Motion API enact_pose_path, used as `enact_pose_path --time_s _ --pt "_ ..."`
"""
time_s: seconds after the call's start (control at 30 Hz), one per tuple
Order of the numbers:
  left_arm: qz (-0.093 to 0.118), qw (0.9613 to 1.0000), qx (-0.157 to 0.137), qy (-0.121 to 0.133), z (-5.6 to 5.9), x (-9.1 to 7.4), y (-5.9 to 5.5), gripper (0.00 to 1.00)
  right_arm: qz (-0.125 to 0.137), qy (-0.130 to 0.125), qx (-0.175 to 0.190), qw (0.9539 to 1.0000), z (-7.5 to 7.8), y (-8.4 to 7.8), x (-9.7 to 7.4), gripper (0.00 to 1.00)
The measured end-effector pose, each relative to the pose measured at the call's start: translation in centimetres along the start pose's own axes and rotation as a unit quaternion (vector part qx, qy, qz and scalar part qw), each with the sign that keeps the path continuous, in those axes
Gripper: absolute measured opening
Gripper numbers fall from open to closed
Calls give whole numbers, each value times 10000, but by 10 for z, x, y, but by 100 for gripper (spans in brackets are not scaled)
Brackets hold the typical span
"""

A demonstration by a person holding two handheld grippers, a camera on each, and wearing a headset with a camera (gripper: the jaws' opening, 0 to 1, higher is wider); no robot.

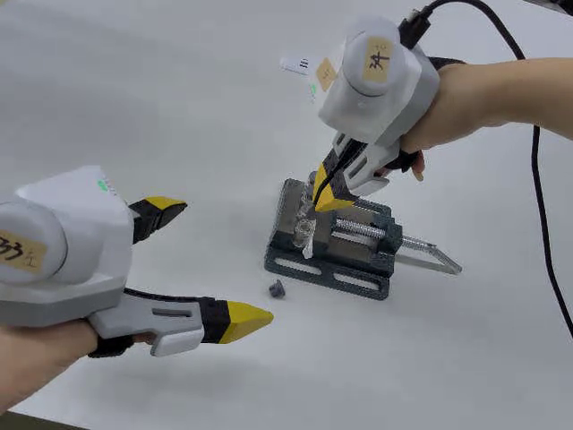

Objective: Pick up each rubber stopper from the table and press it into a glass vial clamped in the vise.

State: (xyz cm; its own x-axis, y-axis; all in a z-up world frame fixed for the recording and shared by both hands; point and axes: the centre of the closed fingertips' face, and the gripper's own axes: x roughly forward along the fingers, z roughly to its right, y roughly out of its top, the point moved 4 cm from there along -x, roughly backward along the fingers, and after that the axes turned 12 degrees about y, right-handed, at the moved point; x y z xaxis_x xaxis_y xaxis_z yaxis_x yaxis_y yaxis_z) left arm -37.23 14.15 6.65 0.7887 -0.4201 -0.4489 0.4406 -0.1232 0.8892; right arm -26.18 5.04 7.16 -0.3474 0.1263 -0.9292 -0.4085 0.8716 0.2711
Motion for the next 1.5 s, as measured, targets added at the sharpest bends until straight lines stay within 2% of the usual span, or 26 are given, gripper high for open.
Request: enact_pose_path --time_s 0.33,0.57,0.7,0.77,0.83,0.87,0.9,0.93,0.97,1.0,1.03,1.07,1.17,1.23,1.27,1.33,1.37,1.4,1.47,1.5 --pt "37 10000 11 -5 1 1 1 93 269 -10 312 9992 -2 -3 -1 0" --pt "73 10000 16 6 0 0 3 92 673 -60 667 9955 -4 -4 -1 0" --pt "93 10000 22 12 -1 1 5 92 1017 -110 974 9900 -8 -8 -2 0" --pt "124 9999 36 14 0 1 7 91 1256 -127 1172 9851 -5 -9 -2 0" --pt "144 9999 41 15 0 1 8 91 1381 -80 1274 9822 -8 -10 -2 0" --pt "151 9999 45 17 0 2 9 91 1472 -152 1329 9800 -7 -11 -3 0" --pt "155 9999 50 19 0 2 9 90 1548 -147 1411 9777 -7 -12 -4 0" --pt "174 9998 54 24 -1 3 10 90 1706 -126 1567 9727 -6 -13 -4 0" --pt "181 9998 54 23 -1 3 11 90 1789 -192 1639 9699 -4 -14 -5 0" --pt "184 9998 59 24 -1 3 11 89 1842 -133 1719 9676 -6 -15 -5 0" --pt "211 9997 81 27 -1 3 12 88 2021 -122 1855 9616 -7 -15 -6 0" --pt "228 9997 93 30 0 4 13 88 2121 -154 1919 9581 -6 -15 -7 0" --pt "265 9996 126 37 -1 5 14 86 2668 -49 2253 9370 -10 -11 -12 0" --pt "368 9991 189 61 -1 4 18 84 3145 63 2525 9150 -12 -6 -17 0" --pt "449 9985 292 76 0 4 22 83 3449 159 2652 9002 -13 -3 -21 0" --pt "599 9967 537 124 -1 3 28 78 3796 251 2828 8805 -18 1 -27 0" --pt "689 9956 618 107 1 2 33 76 4097 358 2961 8621 -22 7 -31 0" --pt "794 9945 678 91 2 1 37 73 4297 437 3054 8486 -24 9 -35 0" --pt "924 9928 756 27 5 0 44 68 4602 526 3149 8284 -30 14 -41 0" --pt "959 9923 782 39 5 0 47 67 4721 604 3168 8204 -34 16 -43 0"
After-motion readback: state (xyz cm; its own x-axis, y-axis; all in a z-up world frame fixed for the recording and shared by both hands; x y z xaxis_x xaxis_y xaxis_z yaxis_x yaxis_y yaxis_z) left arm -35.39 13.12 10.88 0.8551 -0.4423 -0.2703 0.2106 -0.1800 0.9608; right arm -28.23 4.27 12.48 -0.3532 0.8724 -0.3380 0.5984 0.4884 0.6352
